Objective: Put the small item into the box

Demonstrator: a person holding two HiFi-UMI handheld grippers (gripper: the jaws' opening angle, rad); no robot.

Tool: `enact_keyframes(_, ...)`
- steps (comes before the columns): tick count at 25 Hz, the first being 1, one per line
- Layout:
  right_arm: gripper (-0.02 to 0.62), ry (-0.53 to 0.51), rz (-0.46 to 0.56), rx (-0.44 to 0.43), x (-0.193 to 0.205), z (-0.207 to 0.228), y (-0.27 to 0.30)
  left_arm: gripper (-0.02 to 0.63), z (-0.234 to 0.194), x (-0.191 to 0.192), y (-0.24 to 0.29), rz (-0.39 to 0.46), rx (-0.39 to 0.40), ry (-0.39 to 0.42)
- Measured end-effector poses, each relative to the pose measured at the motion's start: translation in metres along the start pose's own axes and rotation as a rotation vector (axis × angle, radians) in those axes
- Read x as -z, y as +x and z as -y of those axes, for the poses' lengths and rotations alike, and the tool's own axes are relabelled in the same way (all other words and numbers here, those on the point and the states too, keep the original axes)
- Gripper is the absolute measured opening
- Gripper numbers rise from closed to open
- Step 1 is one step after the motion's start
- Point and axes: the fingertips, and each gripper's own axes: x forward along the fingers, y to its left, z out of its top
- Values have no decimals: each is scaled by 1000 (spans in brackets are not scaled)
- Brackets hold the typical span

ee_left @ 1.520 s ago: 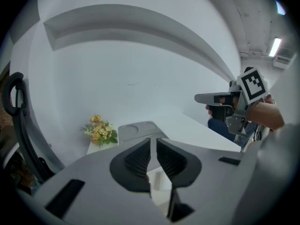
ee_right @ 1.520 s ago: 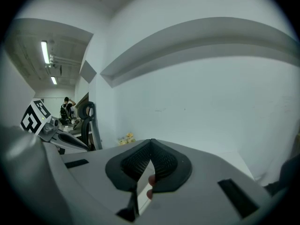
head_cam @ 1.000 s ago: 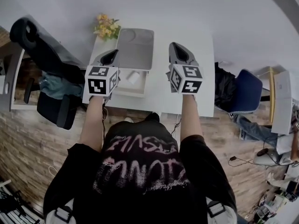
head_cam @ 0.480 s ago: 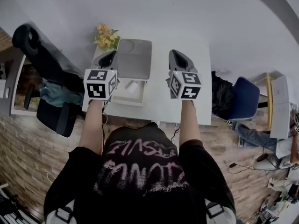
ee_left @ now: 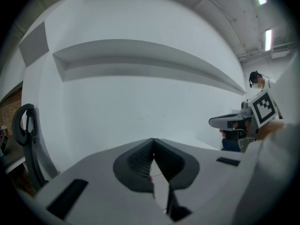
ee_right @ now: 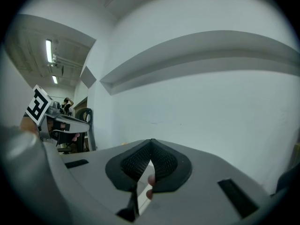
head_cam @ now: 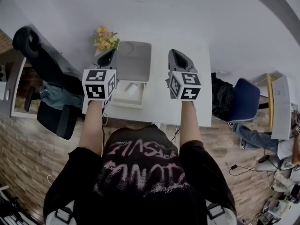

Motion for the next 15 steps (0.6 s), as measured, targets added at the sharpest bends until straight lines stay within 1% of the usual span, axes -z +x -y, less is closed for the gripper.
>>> enact_keyframes(8, 9, -16, 6, -15, -5, -3, 2, 2, 0, -7, -3, 21, 1, -12)
enact_keyframes(12, 9, -23, 9, -21, -7, -6, 3, 2, 0, -10, -3, 26, -4, 3)
enact_keyframes(15, 9, -11, 16, -22, -9, -5, 2, 2, 1, -11, -4, 28, 3, -4)
